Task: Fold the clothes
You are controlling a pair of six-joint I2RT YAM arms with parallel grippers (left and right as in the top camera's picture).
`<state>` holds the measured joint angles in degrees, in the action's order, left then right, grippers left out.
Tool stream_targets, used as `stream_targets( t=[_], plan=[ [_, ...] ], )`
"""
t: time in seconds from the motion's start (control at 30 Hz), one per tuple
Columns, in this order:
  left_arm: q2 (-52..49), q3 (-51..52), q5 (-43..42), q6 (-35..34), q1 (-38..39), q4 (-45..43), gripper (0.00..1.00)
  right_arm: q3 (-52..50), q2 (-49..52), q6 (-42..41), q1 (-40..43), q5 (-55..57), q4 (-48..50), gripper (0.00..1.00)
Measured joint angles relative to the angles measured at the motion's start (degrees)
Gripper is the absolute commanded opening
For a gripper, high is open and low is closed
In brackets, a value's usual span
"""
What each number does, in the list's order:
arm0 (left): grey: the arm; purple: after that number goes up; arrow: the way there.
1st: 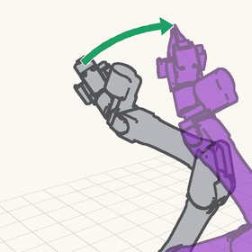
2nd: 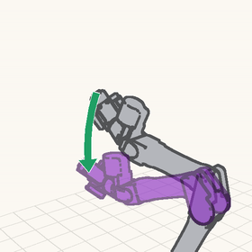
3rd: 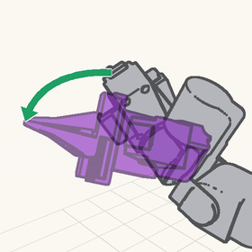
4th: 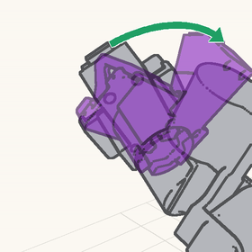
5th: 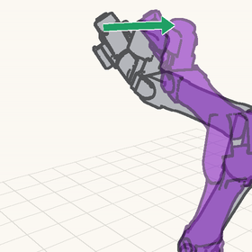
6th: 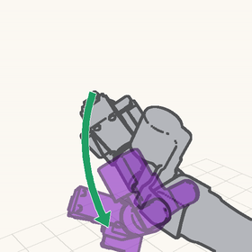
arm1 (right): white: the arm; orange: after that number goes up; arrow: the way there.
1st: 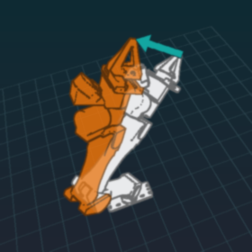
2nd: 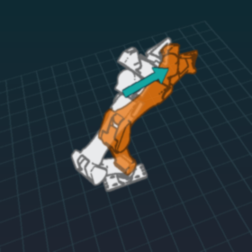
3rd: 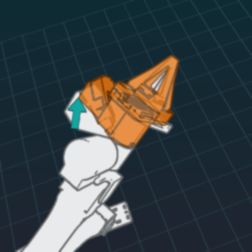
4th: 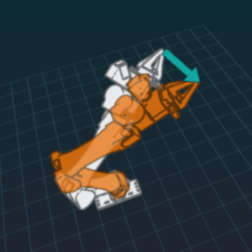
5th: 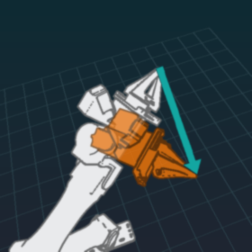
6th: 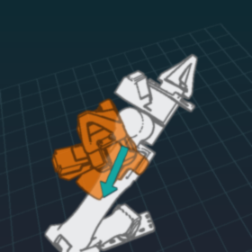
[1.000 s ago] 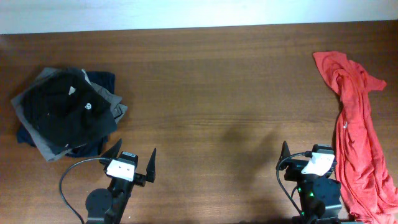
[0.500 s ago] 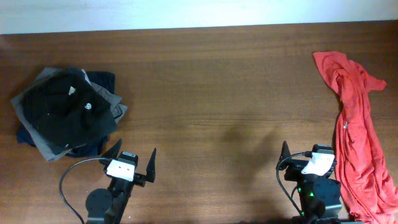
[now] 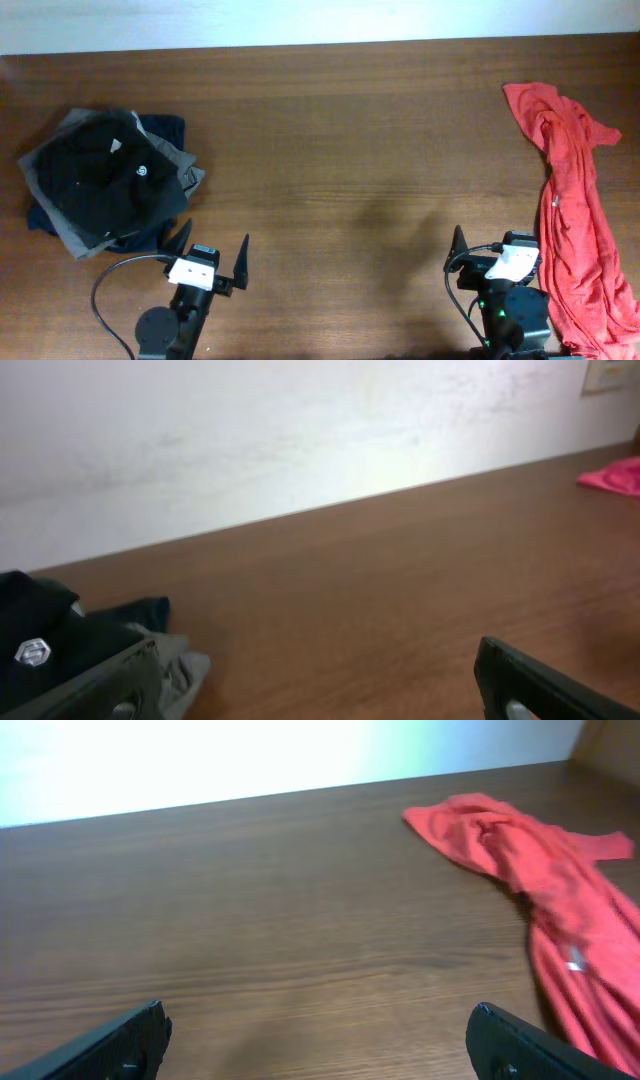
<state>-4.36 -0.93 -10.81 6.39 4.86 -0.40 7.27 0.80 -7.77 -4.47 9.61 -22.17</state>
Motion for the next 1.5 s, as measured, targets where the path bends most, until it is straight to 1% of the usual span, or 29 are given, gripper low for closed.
stream_targets(
  t=[0.17, 0.3, 0.37, 0.43, 0.57, 0.67, 0.83, 0.97, 1.07, 1.17, 1.27, 1.33, 1.37, 1.4, 1.43, 1.5],
  plan=[
    [0.0, 0.1, -1.2, 0.1, 0.0, -1.8, 0.99, 0.0, 0.0, -2.4, 0.0, -6.1, 0.7, 0.99],
    [0.0, -0.2, -4.0, 0.1, 0.0, -4.4, 0.99, 0.0, 0.0, -5.3, 0.0, -12.0, 7.0, 0.99],
    [-0.1, -1.2, -4.7, 0.1, 0.0, -3.1, 0.99, 0.5, 0.0, -6.0, 0.0, -14.3, 9.3, 0.99],
    [-1.1, -4.3, -5.5, 0.1, 0.0, 0.1, 0.99, 2.4, 0.5, -6.3, 0.0, -15.6, 9.3, 0.99],
    [-8.2, -15.1, -6.0, 0.1, 0.0, 7.5, 0.99, 10.6, 5.9, -6.8, 0.0, -17.0, 5.8, 0.99],
    [-18.4, -27.4, -6.4, 0.3, 0.0, 15.5, 0.99, 19.7, 14.9, -7.0, 0.0, -17.3, -0.3, 0.99],
    [-37.5, -48.3, -6.6, 0.3, 0.0, 26.6, 0.99, 38.6, 35.0, -6.6, 0.0, -17.1, -12.7, 0.99],
    [-53.2, -66.6, -6.8, 0.3, 0.0, 35.9, 0.99, 59.7, 53.5, -6.6, 0.0, -15.3, -27.5, 0.99],
    [-60.5, -75.3, -7.1, 0.3, 0.0, 38.6, 0.99, 72.2, 63.8, -5.9, 0.0, -14.6, -35.0, 0.99],
    [-64.4, -80.0, -8.4, 0.3, 0.0, 39.1, 0.99, 80.1, 72.3, -4.2, 0.5, -12.3, -39.8, 0.99],
    [-65.7, -81.3, -9.2, 0.3, 0.0, 39.3, 0.99, 86.7, 81.1, -4.1, 4.7, -11.1, -42.6, 1.0],
    [-65.7, -81.3, -9.4, 0.3, 0.0, 39.6, 0.99, 91.1, 87.4, -4.3, 10.1, -10.6, -42.5, 0.91],
    [-65.7, -81.4, -9.5, 0.3, 0.0, 39.7, 0.99, 92.0, 89.0, -4.2, 11.5, -10.6, -42.4, 0.89],
    [-65.7, -81.4, -9.6, 0.3, 0.0, 39.7, 0.99, 94.1, 93.3, -4.6, 15.8, -10.6, -42.2, 0.86],
    [-65.7, -81.4, -9.6, 0.3, 0.0, 39.7, 0.99, 95.4, 95.8, -4.5, 18.3, -11.0, -42.2, 0.82],
    [-65.7, -81.4, -9.6, 0.3, 0.0, 39.6, 0.99, 97.0, 100.9, -4.9, 23.5, -11.5, -41.2, 0.81]
  ],
)
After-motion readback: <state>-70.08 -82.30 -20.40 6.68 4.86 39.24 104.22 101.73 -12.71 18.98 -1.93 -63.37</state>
